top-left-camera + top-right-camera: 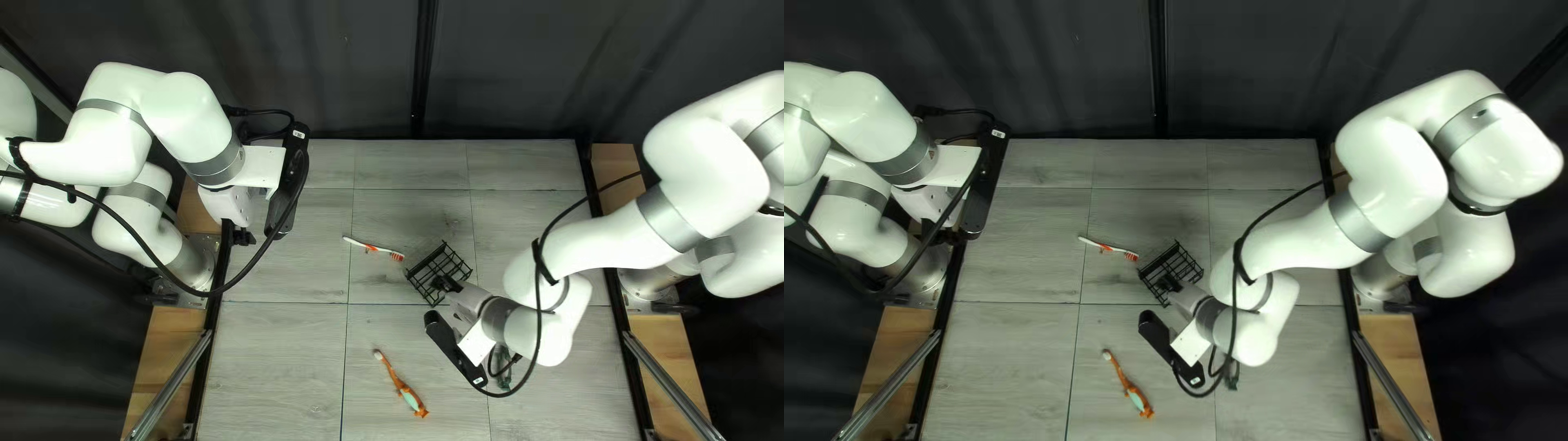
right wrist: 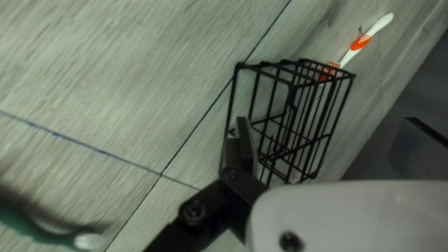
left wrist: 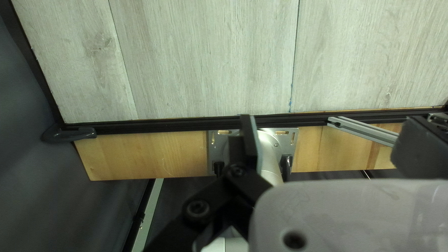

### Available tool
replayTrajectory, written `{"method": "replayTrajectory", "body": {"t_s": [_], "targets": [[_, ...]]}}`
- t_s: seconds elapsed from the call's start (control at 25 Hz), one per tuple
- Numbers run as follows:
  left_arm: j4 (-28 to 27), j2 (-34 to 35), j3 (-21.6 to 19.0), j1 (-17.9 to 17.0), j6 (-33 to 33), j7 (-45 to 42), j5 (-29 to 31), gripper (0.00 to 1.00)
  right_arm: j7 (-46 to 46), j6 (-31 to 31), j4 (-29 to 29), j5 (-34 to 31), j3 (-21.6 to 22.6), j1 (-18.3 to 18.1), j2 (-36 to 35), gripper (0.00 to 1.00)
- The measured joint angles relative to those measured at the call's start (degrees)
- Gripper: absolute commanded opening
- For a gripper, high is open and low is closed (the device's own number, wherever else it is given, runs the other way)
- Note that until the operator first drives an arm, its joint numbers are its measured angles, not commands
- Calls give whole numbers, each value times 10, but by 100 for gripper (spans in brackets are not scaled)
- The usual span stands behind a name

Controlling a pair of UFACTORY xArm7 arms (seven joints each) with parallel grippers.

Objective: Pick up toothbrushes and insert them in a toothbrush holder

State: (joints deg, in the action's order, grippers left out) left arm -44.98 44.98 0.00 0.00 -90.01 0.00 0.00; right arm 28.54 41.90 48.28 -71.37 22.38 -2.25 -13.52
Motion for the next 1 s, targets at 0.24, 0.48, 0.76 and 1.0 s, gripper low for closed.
{"method": "replayTrajectory", "body": {"t_s": [0.24, 0.48, 0.76, 1.0], "targets": [[0, 0, 0, 0, 0, 0, 0, 100, -7, -4, 7, -15, -9, -6, -16, 100], [0, 0, 0, 0, 0, 0, 0, 100, -17, -4, 18, -24, -14, -8, -28, 100], [0, 0, 0, 0, 0, 0, 0, 100, -32, -5, 33, -31, -21, -15, -40, 100], [0, 0, 0, 0, 0, 0, 0, 100, -28, -14, 29, -45, -29, -22, -43, 100]]}}
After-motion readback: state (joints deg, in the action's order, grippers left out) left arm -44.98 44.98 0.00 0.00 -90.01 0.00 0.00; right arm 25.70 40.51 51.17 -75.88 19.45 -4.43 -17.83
